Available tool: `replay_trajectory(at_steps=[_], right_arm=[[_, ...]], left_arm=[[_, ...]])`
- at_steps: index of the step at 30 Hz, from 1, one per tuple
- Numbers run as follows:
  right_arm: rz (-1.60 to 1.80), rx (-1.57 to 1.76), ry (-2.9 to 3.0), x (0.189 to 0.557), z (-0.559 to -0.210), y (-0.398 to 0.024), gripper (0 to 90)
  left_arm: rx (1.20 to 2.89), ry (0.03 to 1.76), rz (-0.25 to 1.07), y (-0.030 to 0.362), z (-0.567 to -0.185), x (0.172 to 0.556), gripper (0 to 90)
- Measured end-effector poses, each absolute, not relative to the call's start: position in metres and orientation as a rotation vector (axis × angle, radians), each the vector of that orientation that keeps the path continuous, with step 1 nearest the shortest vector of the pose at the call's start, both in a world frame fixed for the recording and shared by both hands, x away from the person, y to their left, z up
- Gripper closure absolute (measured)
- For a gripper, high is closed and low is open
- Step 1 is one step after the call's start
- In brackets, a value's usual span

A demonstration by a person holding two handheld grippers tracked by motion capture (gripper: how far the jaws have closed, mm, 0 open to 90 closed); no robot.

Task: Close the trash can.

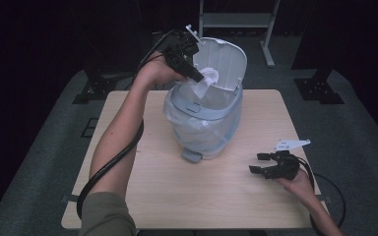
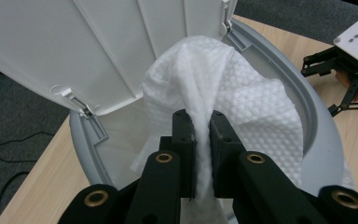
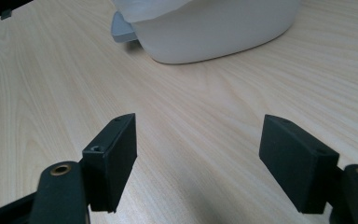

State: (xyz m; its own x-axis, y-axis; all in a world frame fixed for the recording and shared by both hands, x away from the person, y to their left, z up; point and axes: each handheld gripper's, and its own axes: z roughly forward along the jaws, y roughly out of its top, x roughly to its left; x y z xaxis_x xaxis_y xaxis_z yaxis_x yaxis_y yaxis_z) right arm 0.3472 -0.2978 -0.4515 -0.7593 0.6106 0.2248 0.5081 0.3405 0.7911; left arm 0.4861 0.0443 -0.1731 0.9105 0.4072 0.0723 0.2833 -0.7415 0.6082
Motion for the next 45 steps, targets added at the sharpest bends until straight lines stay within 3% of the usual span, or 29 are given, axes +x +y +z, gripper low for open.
replay_trajectory(at_steps=[10, 11, 12, 13, 16, 27, 45], right_arm=[[1.402, 1.046, 2.473, 0.348, -0.452, -0.300, 26.3], [1.402, 1.046, 2.473, 0.348, -0.452, -0.300, 26.3], [1.402, 1.047, 2.473, 0.349, -0.452, -0.300, 26.4], [1.402, 1.049, 2.473, 0.349, -0.452, -0.300, 26.4], [1.403, 1.054, 2.477, 0.349, -0.453, -0.300, 26.3], [1.388, 1.068, 2.488, 0.348, -0.455, -0.299, 26.4], [1.339, 1.102, 2.477, 0.352, -0.437, -0.307, 28.7]], left_arm=[[2.471, 0.504, 0.245, 0.034, -0.186, 0.499, 80.4], [2.471, 0.504, 0.245, 0.034, -0.186, 0.499, 74.1], [2.467, 0.523, 0.257, 0.032, -0.188, 0.500, 74.1], [2.464, 0.538, 0.272, 0.031, -0.189, 0.501, 60.3], [2.439, 0.529, 0.253, 0.032, -0.193, 0.498, 57.5], [2.399, 0.532, 0.221, 0.059, -0.192, 0.482, 55.4], [2.310, 0.578, 0.256, 0.120, -0.185, 0.445, 41.9]])
